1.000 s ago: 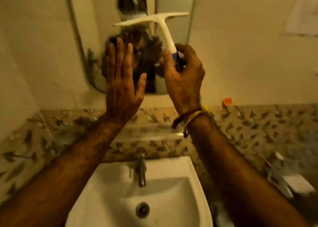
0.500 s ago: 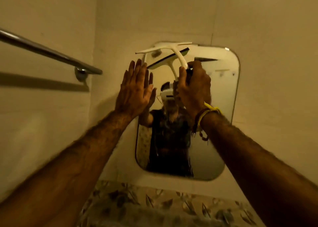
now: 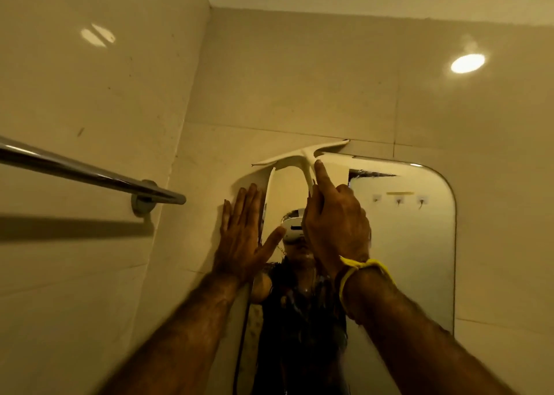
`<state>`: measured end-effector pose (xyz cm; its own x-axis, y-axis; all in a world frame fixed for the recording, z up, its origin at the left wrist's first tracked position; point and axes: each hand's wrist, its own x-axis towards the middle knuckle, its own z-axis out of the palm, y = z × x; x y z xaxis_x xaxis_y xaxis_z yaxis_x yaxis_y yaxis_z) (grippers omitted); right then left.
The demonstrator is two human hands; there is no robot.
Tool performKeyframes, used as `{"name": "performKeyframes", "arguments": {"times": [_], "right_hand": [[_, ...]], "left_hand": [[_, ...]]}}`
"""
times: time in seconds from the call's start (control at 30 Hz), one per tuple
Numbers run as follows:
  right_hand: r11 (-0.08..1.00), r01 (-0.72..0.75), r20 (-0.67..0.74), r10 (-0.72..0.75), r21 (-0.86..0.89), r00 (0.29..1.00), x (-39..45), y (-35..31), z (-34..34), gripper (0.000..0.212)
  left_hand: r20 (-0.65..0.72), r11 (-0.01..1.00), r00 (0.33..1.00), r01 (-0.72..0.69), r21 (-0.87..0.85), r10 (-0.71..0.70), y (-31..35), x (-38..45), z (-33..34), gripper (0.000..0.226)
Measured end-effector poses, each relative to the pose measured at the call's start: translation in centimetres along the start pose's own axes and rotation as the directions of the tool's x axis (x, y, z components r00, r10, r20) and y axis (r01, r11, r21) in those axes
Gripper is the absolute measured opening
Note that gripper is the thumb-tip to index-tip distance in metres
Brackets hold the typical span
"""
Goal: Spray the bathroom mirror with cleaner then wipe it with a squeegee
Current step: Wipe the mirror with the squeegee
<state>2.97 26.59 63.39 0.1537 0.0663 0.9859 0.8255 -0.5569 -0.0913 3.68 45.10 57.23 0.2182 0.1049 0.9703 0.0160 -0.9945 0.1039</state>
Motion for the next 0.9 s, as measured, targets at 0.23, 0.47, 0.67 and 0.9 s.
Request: {"name": "performKeyframes", "arguments": {"times": [0.23, 0.47, 0.67, 0.9], "right_hand": [[0.997, 0.032, 0.017, -0.031, -0.065, 0.999, -5.9, 2.7, 0.1, 0.058], [0.996, 0.021, -0.002, -0.021, -0.084, 1.000, -0.3, 1.5, -0.5, 0.054], [0.998, 0.023, 0.084, -0.018, -0.058, 0.996, -7.1, 3.7, -2.0, 0.061], [0.993, 0.031, -0.006, -0.032, -0.111, 0.999, 0.6, 2.7, -1.3, 0.058]], "left_hand": [[-0.170, 0.994, 0.983, -0.056, 0.096, 0.072, -0.9, -0.5, 1.8, 0.110], [-0.143, 0.982, 0.987, -0.046, 0.185, 0.074, -0.7, -0.6, 1.7, 0.105], [-0.093, 0.971, 0.993, -0.048, 0.234, 0.072, -0.7, -0.4, 1.6, 0.103], [-0.093, 0.958, 0.992, -0.056, 0.282, 0.085, -0.9, -0.4, 2.0, 0.100]]}}
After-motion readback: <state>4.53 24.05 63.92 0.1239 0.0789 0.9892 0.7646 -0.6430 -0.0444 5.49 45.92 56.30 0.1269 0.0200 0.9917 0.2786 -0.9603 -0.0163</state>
